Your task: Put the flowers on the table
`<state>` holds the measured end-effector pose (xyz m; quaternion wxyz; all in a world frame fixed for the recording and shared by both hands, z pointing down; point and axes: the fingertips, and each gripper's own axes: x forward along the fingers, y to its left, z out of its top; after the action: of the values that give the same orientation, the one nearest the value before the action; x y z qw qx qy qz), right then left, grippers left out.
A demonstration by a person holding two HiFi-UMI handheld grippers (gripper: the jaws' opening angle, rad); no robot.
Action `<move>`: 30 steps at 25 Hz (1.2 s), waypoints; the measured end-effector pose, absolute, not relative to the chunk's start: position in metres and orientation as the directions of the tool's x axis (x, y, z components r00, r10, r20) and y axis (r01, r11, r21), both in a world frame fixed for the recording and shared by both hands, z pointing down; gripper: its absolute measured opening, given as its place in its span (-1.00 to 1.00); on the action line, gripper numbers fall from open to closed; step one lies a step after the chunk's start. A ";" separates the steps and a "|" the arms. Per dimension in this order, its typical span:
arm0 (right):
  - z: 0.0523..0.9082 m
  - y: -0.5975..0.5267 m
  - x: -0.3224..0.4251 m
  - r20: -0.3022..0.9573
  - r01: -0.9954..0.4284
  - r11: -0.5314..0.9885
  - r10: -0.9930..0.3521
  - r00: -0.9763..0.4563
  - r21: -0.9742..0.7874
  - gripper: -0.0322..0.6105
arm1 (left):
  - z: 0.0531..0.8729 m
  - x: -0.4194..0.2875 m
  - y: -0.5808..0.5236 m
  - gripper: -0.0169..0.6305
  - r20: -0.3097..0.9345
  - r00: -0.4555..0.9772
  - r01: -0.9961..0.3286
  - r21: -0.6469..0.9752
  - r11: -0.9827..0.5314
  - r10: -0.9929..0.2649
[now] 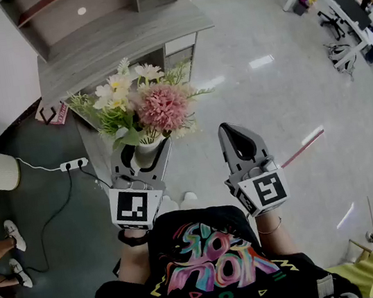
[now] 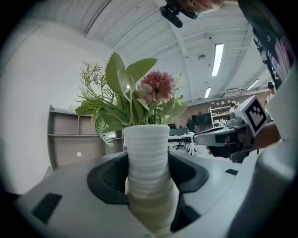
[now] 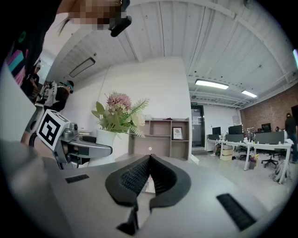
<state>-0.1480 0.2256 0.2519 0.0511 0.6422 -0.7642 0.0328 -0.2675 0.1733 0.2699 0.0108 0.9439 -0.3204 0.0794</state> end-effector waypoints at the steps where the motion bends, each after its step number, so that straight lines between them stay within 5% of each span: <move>1: 0.256 0.226 -0.147 0.147 -0.985 0.171 -0.975 -0.166 0.022 -0.85 | 0.268 -0.268 0.172 -0.12 0.145 0.780 -0.612 -0.027 -0.791 -0.609; 10: 0.263 0.224 -0.151 0.137 -0.981 0.194 -0.972 -0.189 0.028 -0.85 | 0.259 -0.269 0.168 -0.12 0.078 0.766 -0.638 -0.032 -0.770 -0.638; 15: 0.259 0.223 -0.150 0.108 -0.983 0.183 -0.978 -0.180 0.019 -0.85 | 0.269 -0.271 0.172 -0.12 0.164 0.766 -0.621 -0.060 -0.782 -0.621; 30: 0.250 0.222 -0.145 0.070 -0.979 0.201 -0.978 -0.198 0.032 -0.85 | 0.273 -0.271 0.170 -0.12 0.158 0.753 -0.641 -0.046 -0.766 -0.639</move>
<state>-0.1448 0.2222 0.2501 0.0371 0.6321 -0.7740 0.0098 -0.2706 0.1702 0.2731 0.0056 0.9362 -0.3417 0.0823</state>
